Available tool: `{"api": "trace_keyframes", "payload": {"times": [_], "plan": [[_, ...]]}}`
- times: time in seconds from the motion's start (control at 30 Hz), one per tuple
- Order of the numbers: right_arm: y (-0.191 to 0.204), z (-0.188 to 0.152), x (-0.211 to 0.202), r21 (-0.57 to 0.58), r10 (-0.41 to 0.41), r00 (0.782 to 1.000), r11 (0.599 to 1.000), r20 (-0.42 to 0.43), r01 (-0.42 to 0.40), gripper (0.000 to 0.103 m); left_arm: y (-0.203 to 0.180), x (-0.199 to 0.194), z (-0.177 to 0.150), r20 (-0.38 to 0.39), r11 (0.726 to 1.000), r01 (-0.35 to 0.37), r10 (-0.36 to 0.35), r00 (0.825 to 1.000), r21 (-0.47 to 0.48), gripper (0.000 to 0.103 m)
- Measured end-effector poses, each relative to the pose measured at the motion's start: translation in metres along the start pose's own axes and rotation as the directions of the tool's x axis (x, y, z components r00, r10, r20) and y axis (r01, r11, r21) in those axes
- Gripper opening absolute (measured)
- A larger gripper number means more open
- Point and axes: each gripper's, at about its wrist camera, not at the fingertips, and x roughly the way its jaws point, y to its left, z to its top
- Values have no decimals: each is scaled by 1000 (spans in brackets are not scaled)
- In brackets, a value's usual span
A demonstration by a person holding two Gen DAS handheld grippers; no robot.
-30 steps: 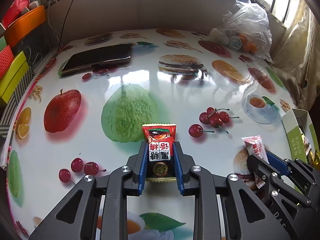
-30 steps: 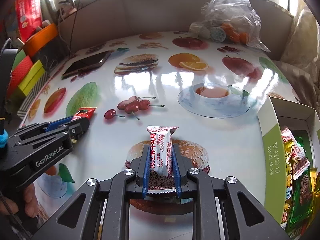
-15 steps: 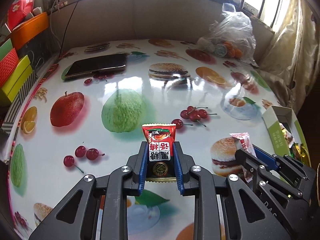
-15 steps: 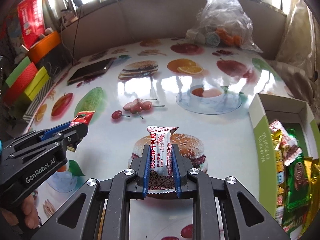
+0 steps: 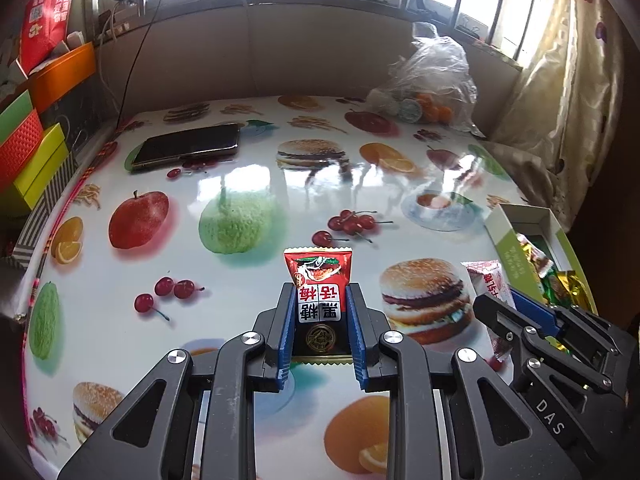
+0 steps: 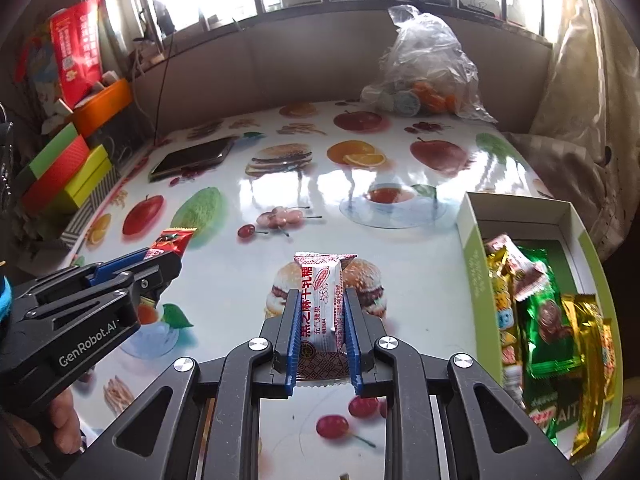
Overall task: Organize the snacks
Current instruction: 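Lift both held snacks and carry them over the green box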
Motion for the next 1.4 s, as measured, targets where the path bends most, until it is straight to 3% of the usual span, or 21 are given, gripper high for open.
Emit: {"api": "trace_keyframes", "payload": {"times": [0.6, 1.4], "plan": [[-41, -25, -51, 79, -75, 996, 994, 45, 71, 19, -61, -25, -9, 9, 990, 104, -106, 994, 94, 25], [-112, -54, -97, 209, -183, 981, 964, 61, 167, 19, -148, -21, 7, -38, 948, 239, -236, 971, 209, 25]]}}
